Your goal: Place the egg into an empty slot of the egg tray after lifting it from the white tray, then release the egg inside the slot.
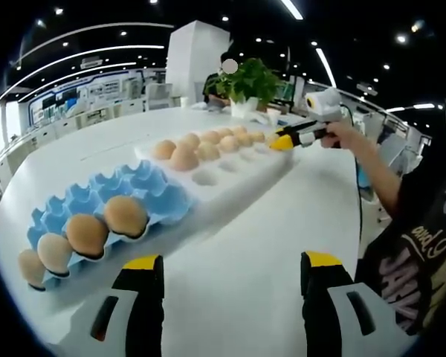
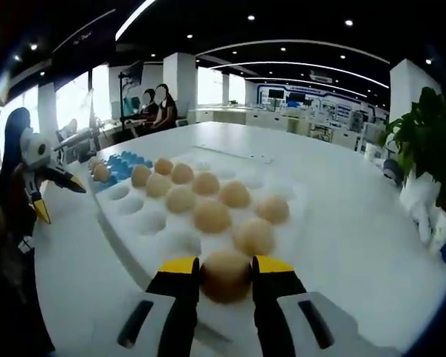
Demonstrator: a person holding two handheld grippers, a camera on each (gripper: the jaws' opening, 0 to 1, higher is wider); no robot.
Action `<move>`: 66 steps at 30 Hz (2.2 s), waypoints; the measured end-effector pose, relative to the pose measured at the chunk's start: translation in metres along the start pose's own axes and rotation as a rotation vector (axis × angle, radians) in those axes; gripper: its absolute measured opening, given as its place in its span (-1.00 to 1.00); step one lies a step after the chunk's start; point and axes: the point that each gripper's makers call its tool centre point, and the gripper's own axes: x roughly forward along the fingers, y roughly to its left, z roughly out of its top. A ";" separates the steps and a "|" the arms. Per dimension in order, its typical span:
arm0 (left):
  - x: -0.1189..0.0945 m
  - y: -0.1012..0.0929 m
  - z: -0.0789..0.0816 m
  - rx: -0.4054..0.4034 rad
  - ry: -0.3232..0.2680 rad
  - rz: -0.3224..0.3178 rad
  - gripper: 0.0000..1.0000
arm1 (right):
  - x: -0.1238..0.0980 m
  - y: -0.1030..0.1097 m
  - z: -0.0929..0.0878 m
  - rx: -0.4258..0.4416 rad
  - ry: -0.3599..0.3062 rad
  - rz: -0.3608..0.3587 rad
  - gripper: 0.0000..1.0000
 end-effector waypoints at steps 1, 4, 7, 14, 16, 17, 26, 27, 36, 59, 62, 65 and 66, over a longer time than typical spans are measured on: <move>0.000 0.001 0.000 -0.001 -0.001 0.000 0.52 | 0.000 -0.001 0.000 -0.001 0.000 -0.001 -0.42; -0.001 0.003 0.000 -0.004 -0.003 0.001 0.52 | -0.002 -0.001 0.003 -0.001 -0.005 -0.005 -0.42; -0.001 0.004 0.000 -0.006 -0.006 0.001 0.52 | -0.005 -0.003 0.010 0.001 -0.027 -0.016 -0.42; -0.002 0.004 0.000 -0.006 -0.013 -0.003 0.52 | -0.004 0.001 0.018 -0.028 -0.022 -0.016 -0.42; -0.003 0.004 -0.001 -0.007 -0.015 -0.003 0.52 | -0.004 0.001 0.018 -0.029 -0.022 -0.017 -0.42; -0.003 0.005 -0.001 -0.008 -0.015 -0.003 0.52 | -0.004 0.001 0.019 -0.029 -0.023 -0.017 -0.42; -0.005 0.006 -0.001 -0.010 -0.018 0.002 0.52 | -0.005 0.009 0.028 -0.042 -0.034 -0.006 -0.43; -0.005 0.006 0.000 -0.009 -0.018 0.001 0.52 | -0.005 0.009 0.029 -0.044 -0.035 -0.006 -0.43; -0.007 0.008 -0.001 -0.012 -0.020 0.007 0.52 | -0.001 0.018 0.034 -0.059 -0.038 0.020 -0.43; -0.009 0.014 -0.004 -0.025 -0.021 0.022 0.51 | 0.019 0.042 0.040 -0.085 -0.032 0.089 -0.43; -0.010 0.015 -0.005 -0.028 -0.021 0.022 0.51 | 0.022 0.046 0.040 -0.088 -0.031 0.097 -0.43; -0.010 0.015 -0.007 -0.029 -0.018 0.022 0.51 | 0.024 0.050 0.040 -0.088 -0.033 0.104 -0.43; -0.010 0.015 -0.007 -0.030 -0.018 0.021 0.51 | 0.025 0.051 0.040 -0.090 -0.032 0.106 -0.43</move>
